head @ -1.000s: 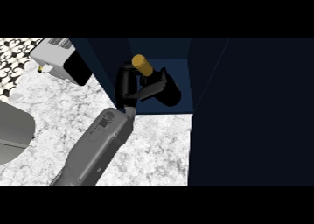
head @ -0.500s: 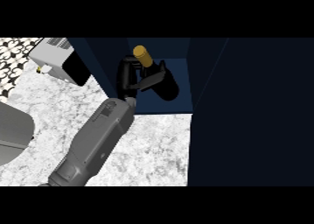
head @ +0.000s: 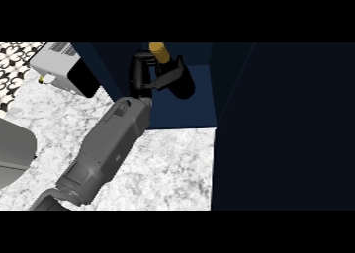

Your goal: Pick up the wine, place it into the cabinet and close the cabinet

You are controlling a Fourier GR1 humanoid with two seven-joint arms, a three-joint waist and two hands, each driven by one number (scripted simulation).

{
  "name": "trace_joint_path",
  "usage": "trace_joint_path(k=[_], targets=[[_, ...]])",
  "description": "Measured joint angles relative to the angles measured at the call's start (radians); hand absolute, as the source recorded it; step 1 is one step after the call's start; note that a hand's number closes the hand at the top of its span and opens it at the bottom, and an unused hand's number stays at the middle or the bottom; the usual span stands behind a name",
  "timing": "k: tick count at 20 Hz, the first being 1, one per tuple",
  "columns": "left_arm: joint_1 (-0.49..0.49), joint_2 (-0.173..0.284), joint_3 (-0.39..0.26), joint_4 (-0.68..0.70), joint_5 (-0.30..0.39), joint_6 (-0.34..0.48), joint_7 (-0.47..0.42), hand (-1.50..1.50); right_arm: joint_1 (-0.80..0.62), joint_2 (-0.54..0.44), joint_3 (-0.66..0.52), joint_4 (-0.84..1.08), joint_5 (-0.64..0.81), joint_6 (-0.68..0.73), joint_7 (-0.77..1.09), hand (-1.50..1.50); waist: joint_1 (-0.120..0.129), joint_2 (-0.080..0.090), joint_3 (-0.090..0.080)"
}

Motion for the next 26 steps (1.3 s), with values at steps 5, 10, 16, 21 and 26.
trace_joint_path(k=[5, 10, 16, 21, 26], targets=[[-0.055, -0.003, 0.041, 0.098, 0.006, -0.006, -0.073, 1.5, -0.004, 0.007, 0.009, 0.004, -0.002, 0.0, -0.002, -1.5, -0.005, 0.002, 0.0], [-0.097, -0.007, 0.07, 0.161, 0.047, -0.023, -0.077, 1.5, -0.011, 0.011, 0.017, 0.006, -0.004, -0.002, 0.001, -1.5, -0.008, 0.003, 0.0], [-0.125, -0.014, 0.144, 0.215, 0.104, -0.079, -0.096, 1.5, -0.017, 0.019, 0.034, 0.01, -0.006, -0.002, 0.001, -1.5, -0.018, 0.004, 0.002], [-0.142, -0.014, 0.172, 0.258, 0.114, -0.102, -0.126, 1.5, -0.011, 0.014, 0.032, 0.006, -0.01, 0.005, 0.004, -1.5, -0.022, 0.002, 0.004], [-0.158, -0.014, 0.186, 0.302, 0.113, -0.108, -0.15, 1.5, -0.017, 0.021, 0.039, 0.011, -0.011, 0.003, 0.0, -1.5, -0.025, 0.005, 0.003]])
